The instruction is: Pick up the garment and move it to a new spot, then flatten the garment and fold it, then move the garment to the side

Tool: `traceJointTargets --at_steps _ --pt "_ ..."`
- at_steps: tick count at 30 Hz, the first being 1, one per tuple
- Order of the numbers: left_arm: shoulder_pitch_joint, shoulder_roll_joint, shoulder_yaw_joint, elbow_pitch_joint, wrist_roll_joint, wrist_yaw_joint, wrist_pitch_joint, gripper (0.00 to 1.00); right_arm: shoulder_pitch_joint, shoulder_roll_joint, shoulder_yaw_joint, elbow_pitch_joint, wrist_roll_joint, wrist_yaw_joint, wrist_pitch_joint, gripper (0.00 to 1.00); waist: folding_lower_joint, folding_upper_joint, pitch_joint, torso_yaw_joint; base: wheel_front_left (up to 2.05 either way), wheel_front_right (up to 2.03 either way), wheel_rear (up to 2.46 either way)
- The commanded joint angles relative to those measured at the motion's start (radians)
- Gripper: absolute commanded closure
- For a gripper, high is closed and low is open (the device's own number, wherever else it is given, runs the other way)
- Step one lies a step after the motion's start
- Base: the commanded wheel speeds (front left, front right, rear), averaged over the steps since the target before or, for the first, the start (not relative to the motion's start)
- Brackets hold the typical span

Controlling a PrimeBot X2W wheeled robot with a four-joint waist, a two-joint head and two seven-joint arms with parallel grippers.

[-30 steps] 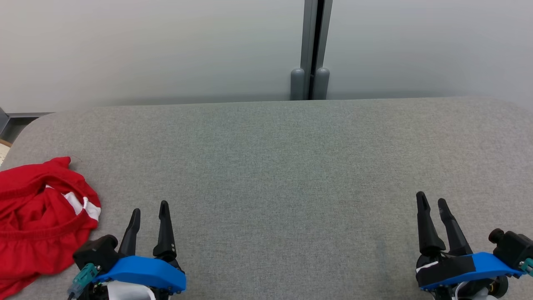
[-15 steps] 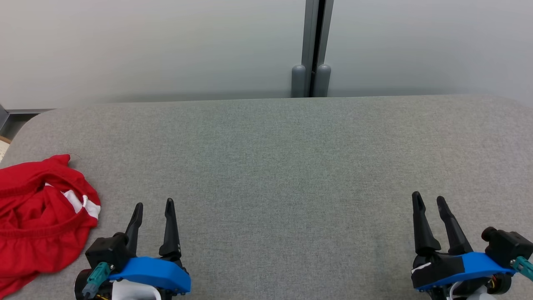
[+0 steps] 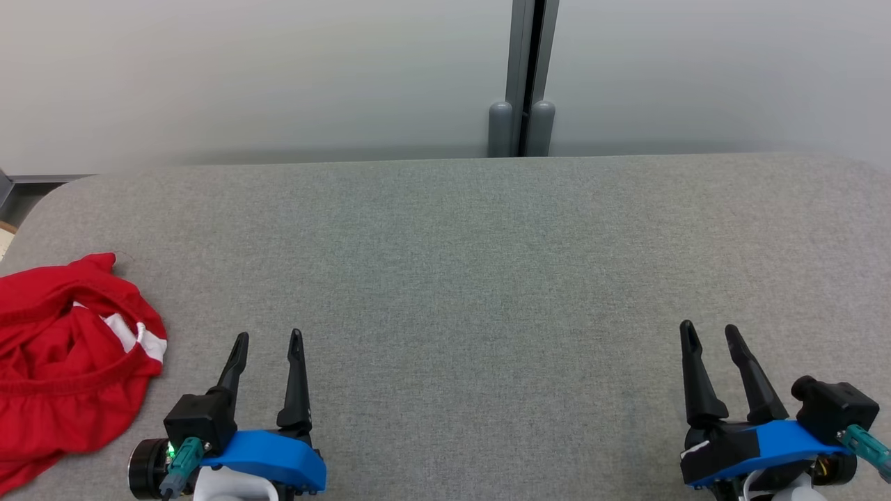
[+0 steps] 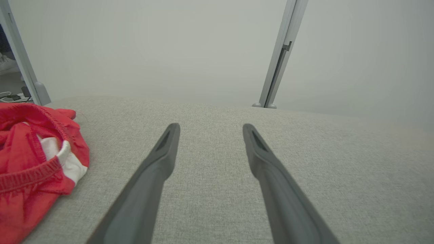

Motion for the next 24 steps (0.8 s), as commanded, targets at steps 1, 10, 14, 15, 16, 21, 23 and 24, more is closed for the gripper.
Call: traceJointTargets --at_steps 1,10,14,15,16,21,23,24 --pt "-0.018 0.006 -0.004 0.0 0.016 0.005 -0.007 0.0 -0.013 -0.007 0.001 0.0 -0.019 0.002 -0.009 0.0 0.0 -0.0001 0.001 0.0 0.0 0.0 0.0" --pt "-0.017 0.0 0.003 0.005 0.034 0.02 -0.016 0.0 -0.017 -0.007 -0.001 0.005 -0.079 0.002 -0.022 0.0 0.0 -0.0001 0.007 0.0 0.0 0.0 0.0" --pt "-0.014 -0.001 0.005 0.003 0.036 0.02 -0.021 0.0 -0.017 -0.007 -0.003 0.001 -0.105 0.002 -0.027 0.0 0.0 -0.0001 0.009 0.002 0.0 0.0 0.0" --pt "-0.014 0.0 0.005 0.002 0.039 0.021 -0.023 0.0 -0.017 -0.007 -0.003 0.0 -0.113 0.002 -0.028 0.0 0.0 -0.0001 0.01 0.002 0.0 0.0 0.0" --pt "-0.012 -0.002 0.006 0.001 0.036 0.022 -0.023 0.0 -0.018 -0.008 -0.002 -0.001 -0.119 0.002 -0.028 0.0 0.0 -0.0001 0.011 0.003 0.0 0.0 0.0" --pt "-0.007 0.001 -0.002 -0.004 0.052 0.025 -0.027 0.0 -0.017 -0.008 -0.002 -0.002 -0.142 0.002 -0.034 0.0 0.0 -0.0001 0.014 0.005 0.0 0.0 0.0" --pt "-0.002 0.003 -0.002 -0.004 0.044 0.025 -0.024 0.0 -0.014 -0.008 0.003 0.0 -0.137 0.002 -0.031 0.0 0.0 -0.0001 0.011 0.005 0.0 0.0 0.0" --pt "0.0 0.003 -0.002 -0.005 0.041 0.025 -0.021 0.0 -0.013 -0.008 0.005 0.001 -0.135 0.002 -0.029 0.0 0.0 -0.0001 0.01 0.004 0.0 0.0 0.0"
